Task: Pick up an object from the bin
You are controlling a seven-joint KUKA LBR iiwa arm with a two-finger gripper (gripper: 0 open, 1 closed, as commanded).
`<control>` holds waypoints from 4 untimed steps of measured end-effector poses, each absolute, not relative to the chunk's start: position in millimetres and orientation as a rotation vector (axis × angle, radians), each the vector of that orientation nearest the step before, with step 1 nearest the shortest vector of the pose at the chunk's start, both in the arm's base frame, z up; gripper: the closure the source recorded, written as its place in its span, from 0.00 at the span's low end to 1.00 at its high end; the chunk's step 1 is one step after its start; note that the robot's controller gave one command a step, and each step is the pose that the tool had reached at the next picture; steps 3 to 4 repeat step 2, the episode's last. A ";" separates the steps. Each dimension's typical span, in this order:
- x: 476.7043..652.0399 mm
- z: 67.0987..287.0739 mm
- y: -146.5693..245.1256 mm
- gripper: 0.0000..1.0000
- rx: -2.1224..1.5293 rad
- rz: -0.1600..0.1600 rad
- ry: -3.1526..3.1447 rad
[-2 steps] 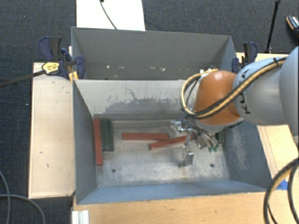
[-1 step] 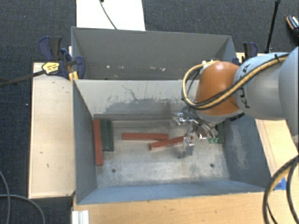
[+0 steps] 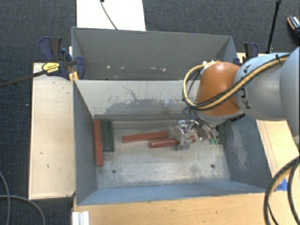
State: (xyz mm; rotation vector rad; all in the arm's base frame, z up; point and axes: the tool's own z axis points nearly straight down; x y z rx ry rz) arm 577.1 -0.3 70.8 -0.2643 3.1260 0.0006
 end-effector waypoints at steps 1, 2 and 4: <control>577.3 194.2 11.8 1.00 -0.296 -0.001 3.116; 569.8 274.8 -13.1 1.00 -0.675 -0.003 3.059; 569.8 274.8 -13.1 1.00 -0.675 -0.003 3.059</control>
Offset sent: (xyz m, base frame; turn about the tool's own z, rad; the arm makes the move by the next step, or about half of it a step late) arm -0.0024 0.0119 0.1176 -0.0146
